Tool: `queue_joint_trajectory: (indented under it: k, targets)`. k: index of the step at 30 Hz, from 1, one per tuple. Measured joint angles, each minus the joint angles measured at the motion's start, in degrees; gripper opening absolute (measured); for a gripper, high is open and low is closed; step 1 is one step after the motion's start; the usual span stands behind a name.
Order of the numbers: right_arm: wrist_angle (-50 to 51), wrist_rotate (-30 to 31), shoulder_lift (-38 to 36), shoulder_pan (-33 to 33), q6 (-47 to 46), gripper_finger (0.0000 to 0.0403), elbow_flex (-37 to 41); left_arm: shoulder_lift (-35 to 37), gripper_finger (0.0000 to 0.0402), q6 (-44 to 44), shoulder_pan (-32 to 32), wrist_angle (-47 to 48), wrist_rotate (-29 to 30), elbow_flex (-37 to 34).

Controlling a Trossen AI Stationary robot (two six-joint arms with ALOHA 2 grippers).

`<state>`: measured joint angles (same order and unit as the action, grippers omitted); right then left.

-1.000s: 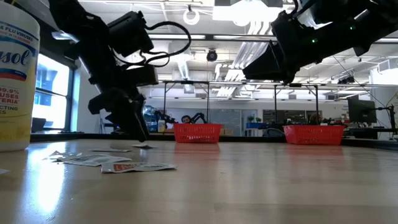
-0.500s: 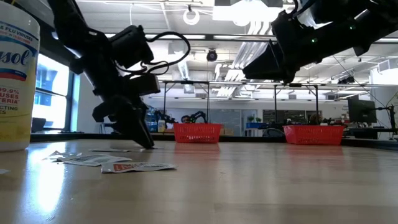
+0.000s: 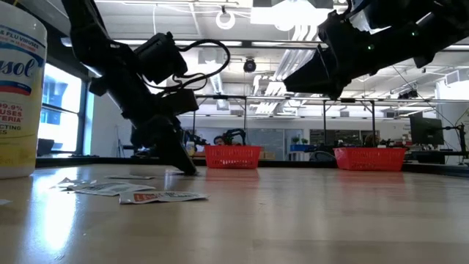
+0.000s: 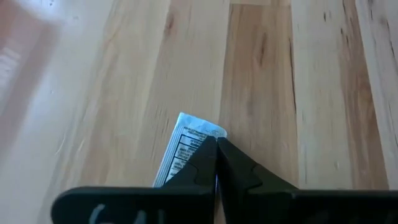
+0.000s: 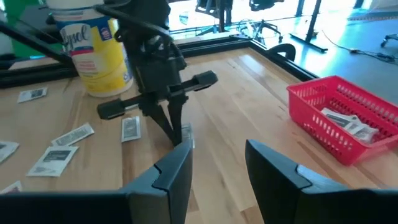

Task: Pick & Place First Aid Supplies
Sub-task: Put the ointment pack into the right red bin

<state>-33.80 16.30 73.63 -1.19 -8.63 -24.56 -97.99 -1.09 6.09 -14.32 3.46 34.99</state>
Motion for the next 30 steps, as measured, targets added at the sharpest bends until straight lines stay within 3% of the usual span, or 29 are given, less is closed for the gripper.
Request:
queue_joint_trajectory:
  k: [7,15,21,30]
  targets:
    - [-12.2,-8.3,10.1,-1.5,6.4,0.0144,-1.9,1.8,0.0000,3.0,0.1,1.5,-5.3,2.3]
    - [-12.3,-12.2,25.0,-3.7,12.3,0.0191,-12.8,2.1,0.0000,4.4,-0.1,1.3,-11.7,4.2]
    - [-5.1,-12.0,31.6,-3.7,15.2,0.0203,-18.8,3.8,0.0000,6.2,-0.5,1.0,-15.3,4.4]
    - [-4.4,-3.2,34.6,-4.4,24.0,0.0198,-21.8,6.9,0.0000,9.3,-1.7,-4.8,-23.2,4.4]
